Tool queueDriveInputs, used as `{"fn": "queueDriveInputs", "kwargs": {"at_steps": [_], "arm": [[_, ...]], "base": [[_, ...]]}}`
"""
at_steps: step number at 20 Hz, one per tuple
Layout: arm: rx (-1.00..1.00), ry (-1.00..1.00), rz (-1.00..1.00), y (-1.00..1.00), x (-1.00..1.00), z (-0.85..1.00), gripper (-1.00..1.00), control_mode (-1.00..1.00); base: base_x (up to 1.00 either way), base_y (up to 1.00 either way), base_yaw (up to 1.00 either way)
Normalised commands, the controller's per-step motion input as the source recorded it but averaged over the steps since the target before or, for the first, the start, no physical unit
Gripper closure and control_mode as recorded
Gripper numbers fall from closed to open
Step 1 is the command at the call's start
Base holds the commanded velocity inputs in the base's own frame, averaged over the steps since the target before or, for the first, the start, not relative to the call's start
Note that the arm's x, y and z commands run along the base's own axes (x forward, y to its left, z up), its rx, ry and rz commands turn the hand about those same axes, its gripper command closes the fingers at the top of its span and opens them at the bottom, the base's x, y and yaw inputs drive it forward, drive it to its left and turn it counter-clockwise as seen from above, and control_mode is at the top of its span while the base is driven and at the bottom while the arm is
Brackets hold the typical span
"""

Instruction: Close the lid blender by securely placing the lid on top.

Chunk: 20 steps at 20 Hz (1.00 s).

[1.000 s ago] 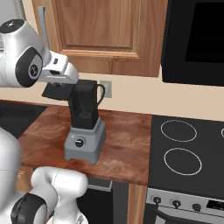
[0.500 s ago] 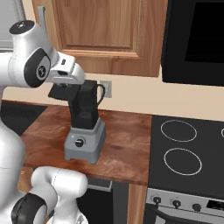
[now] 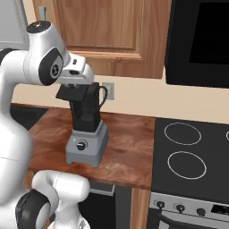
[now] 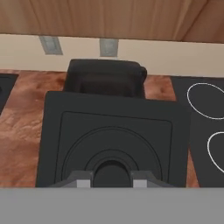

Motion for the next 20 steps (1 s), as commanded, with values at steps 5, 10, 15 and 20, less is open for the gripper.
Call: {"fn": "queueDriveInputs", "kwargs": {"at_steps": [5,10,15,20], "arm": [[0.0,0.18,0.11,0.0,0.06,0.0,1.0,-1.0],[0.0,0.04,0.14,0.0,0.0,0.0,1.0,-1.0],[0.0,-0.01,0.08,0.0,0.03,0.0,1.0,-1.0],[0.0,-0.06,0.07,0.01,0.23,-0.09,1.0,-1.0]], "base": [[0.0,0.0,0.0],[0.0,0.0,0.0],[0.0,0.0,0.0],[0.0,0.0,0.0]]}}
